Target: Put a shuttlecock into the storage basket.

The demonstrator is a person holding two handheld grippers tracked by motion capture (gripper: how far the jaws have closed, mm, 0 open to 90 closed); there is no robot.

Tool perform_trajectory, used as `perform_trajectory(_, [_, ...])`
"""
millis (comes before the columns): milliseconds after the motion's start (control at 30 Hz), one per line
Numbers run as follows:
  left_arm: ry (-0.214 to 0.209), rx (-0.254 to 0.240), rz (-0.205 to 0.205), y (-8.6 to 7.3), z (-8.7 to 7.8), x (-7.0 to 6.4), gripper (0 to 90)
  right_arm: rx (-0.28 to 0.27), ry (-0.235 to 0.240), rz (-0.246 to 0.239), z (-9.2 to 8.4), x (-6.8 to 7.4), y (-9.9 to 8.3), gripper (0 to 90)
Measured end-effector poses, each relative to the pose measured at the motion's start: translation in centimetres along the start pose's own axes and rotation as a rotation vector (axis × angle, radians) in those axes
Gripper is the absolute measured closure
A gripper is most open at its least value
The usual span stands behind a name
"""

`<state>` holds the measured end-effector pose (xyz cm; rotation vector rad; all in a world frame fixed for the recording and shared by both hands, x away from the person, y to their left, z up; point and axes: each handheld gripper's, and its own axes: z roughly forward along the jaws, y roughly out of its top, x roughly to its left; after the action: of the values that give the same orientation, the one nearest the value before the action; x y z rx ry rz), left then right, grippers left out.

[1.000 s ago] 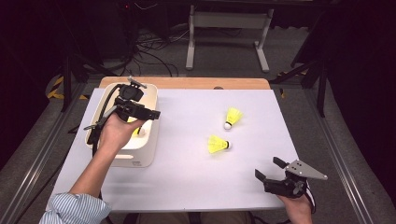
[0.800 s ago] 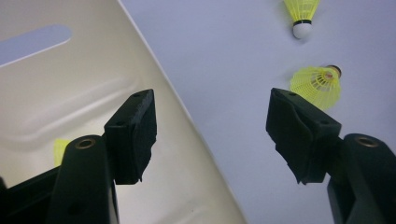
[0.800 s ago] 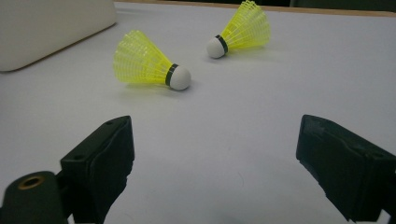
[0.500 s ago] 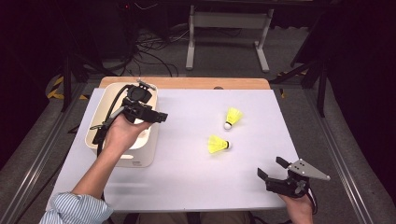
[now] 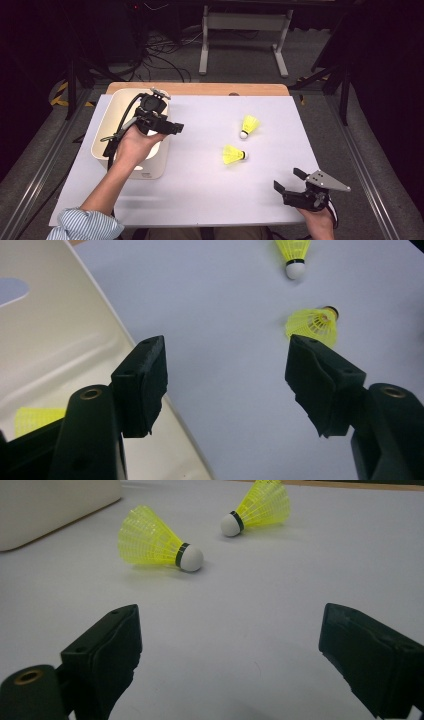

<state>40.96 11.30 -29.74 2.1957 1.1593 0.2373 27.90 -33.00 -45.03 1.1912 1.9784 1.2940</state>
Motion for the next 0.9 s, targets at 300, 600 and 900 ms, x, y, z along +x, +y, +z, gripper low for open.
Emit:
perform_trajectory(300, [-0.018, 0.003, 0.008, 0.1, 0.9, -1.0, 33.5, -0.003, 0.011, -0.007, -0.1, 0.2, 0.0, 11.4])
perform_trajectory(600, [-0.006, -0.002, 0.004, -0.9, 1.4, -1.5, 33.1, -0.007, 0.025, -0.023, 0.2, 0.5, 0.2, 11.1])
perform_trajectory(900, [-0.016, 0.000, 0.007, -1.1, 2.3, -1.8, 32.4, 0.018, 0.045, -0.015, 1.2, 0.4, 0.7, 10.5])
